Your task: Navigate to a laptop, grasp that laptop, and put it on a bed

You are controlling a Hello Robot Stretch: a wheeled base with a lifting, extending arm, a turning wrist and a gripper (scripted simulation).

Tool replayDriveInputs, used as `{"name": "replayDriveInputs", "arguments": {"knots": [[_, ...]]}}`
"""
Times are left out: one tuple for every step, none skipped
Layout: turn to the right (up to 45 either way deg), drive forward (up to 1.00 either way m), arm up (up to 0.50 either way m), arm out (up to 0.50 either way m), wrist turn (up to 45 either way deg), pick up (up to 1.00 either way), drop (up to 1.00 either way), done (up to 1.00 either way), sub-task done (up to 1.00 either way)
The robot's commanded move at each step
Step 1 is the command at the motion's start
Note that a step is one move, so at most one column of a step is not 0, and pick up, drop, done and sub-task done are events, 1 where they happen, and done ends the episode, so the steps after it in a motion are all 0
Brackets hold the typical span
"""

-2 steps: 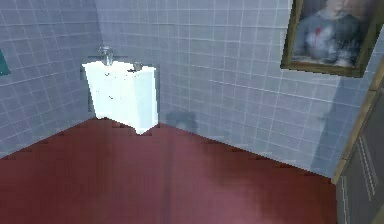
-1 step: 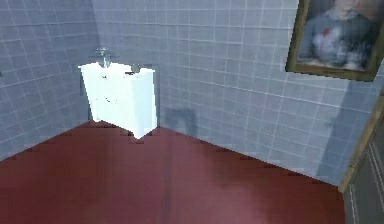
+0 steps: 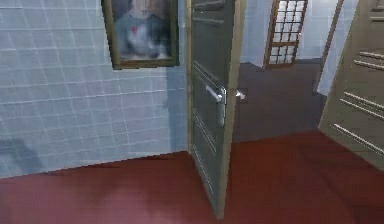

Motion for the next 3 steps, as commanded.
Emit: {"name": "replayDriveInputs", "arguments": {"knots": [[42.0,0.0,0.0,0.0,0.0,0.0,0.0,0.0,0.0],[0.0,1.0,0.0,0.0,0.0,0.0,0.0,0.0,0.0],[3.0,0.0,0.0,0.0,0.0,0.0,0.0,0.0,0.0]]}}
